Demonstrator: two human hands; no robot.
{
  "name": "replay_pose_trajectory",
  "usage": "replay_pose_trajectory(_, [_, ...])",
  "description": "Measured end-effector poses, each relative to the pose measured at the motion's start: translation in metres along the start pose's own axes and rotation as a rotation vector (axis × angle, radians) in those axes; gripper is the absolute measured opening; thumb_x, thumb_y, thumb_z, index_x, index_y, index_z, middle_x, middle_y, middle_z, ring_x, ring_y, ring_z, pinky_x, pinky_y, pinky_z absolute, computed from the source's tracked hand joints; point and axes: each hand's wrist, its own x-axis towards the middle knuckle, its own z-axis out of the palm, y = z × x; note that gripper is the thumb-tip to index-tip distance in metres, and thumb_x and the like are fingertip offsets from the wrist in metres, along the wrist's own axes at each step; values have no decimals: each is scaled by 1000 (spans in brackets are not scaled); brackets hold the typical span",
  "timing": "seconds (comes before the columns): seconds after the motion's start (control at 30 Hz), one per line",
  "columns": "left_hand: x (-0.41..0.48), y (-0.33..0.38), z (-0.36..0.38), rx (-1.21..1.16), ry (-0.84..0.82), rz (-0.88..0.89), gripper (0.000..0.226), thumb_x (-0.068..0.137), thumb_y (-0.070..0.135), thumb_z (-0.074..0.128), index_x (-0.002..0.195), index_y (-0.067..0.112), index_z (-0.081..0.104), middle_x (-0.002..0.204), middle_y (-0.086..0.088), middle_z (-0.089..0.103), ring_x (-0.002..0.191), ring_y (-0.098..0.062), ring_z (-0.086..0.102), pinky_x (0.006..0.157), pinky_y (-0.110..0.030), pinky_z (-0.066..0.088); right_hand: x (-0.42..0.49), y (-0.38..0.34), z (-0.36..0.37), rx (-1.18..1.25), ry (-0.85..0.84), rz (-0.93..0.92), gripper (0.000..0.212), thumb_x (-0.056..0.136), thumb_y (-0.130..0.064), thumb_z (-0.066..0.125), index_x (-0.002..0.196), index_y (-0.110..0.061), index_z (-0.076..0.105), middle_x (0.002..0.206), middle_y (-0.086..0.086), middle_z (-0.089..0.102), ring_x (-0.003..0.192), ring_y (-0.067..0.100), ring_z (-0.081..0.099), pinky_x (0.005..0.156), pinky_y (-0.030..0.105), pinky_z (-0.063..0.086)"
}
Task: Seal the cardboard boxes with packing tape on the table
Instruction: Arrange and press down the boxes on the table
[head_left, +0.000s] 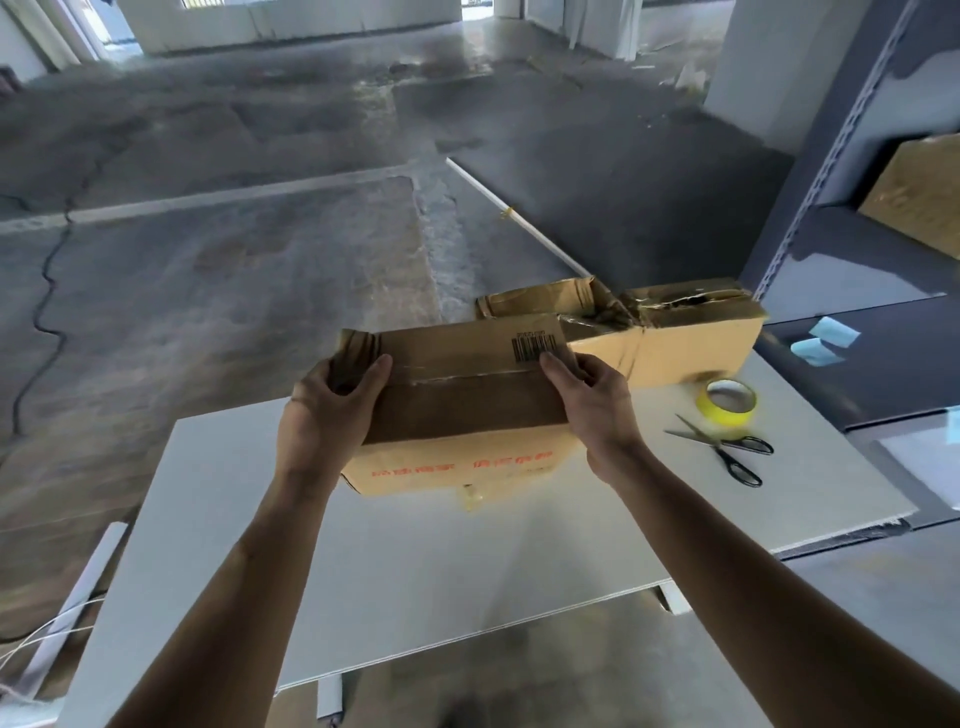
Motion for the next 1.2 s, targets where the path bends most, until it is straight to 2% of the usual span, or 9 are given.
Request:
replay_pose_trajectory(0.2, [-43,46,56,-10,7,30,60,84,68,58,118,18,64,97,-4,68,91,-28,65,73,-39,55,5,-1,-83,17,20,-52,34,92,-44,65,112,-17,70,95,-4,74,92,15,68,65,25,53])
replay_pose_trajectory(0.33, [-71,78,94,-29,-2,53,56,88,64,55,117,16,62,98,2,64,93,-23,63,70,-35,53,12,-2,-136,-17,57,-69,29,93,-44,64,107,-20,72,92,-7,72,90,12,64,66,23,47])
replay_pose_trajectory(0.43, [-84,94,120,-50,-42,43,60,89,63,53,127,17,58,101,2,60,95,-22,60,74,-34,51,20,2,-169,-44,90,-58,19,93,-43,65,102,-27,71,90,-8,71,90,14,63,70,30,53])
replay_pose_trajectory(0.5, [-88,101,134,-40,-59,54,62,89,65,52,129,18,57,103,2,61,98,-24,60,75,-32,49,25,6,-184,-33,104,-44,29,89,-49,67,105,-25,73,94,-5,73,96,21,65,78,41,57])
replay_pose_trajectory(0.67, [-86,111,165,-33,-153,59,69,86,71,51,132,20,53,107,0,63,96,-22,61,79,-40,57,38,11,-215,-55,174,-41,31,89,-48,67,108,-24,74,95,-4,73,95,19,66,67,28,50])
replay_pose_trajectory(0.8, [-83,111,186,-94,-230,53,65,87,65,55,132,18,53,107,1,63,94,-18,59,67,-29,51,47,15,-226,-62,182,-29,43,84,-51,71,113,-19,72,99,-2,75,97,22,69,80,42,58])
replay_pose_trajectory(0.87, [-77,110,194,-140,-274,31,63,86,65,57,130,19,55,103,4,65,93,-18,63,70,-35,56,51,16,-228,-78,204,-34,51,78,-55,70,113,-17,72,99,0,75,97,23,69,84,47,58])
replay_pose_trajectory(1.07, [-60,101,216,-136,-364,29,59,85,68,56,125,24,54,97,6,66,87,-18,67,76,-43,60,66,28,-231,-88,234,-5,36,92,-37,69,119,-13,69,100,4,73,93,21,67,64,24,49])
replay_pose_trajectory(1.2, [-56,94,226,-134,-426,12,55,89,61,57,127,21,54,96,5,65,87,-15,64,68,-31,56,74,39,-232,-120,226,36,36,92,-41,66,119,-16,66,102,2,71,91,19,67,63,24,51])
